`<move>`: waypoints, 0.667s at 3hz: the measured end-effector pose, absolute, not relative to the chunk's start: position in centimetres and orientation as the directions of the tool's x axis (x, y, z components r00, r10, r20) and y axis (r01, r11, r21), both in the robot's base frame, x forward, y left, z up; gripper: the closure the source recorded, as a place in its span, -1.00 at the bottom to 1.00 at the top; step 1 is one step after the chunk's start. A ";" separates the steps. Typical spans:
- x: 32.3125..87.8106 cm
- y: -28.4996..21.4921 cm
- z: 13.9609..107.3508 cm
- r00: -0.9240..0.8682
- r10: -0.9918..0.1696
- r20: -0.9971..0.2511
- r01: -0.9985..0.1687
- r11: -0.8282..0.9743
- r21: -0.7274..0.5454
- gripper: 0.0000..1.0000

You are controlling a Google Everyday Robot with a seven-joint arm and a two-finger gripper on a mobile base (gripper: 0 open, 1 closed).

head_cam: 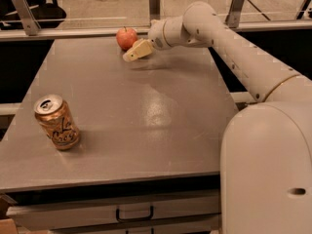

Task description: Move orange near apple

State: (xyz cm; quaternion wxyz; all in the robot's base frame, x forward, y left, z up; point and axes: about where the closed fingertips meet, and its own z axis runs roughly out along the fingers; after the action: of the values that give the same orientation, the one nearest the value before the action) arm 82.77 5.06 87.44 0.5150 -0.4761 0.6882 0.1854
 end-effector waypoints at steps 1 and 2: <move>82.2 3.9 87.8 -0.021 -0.445 -0.895 -0.838 0.496 -0.227 -1.00; 79.9 1.3 89.9 0.022 -0.402 -0.916 -0.837 0.494 -0.237 -1.00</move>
Offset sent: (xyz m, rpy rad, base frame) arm -0.0632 -0.0888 0.0587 0.1324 -0.1254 0.0179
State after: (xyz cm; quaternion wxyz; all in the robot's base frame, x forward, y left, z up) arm 79.86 1.30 89.91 0.5456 -0.4618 0.6703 0.1993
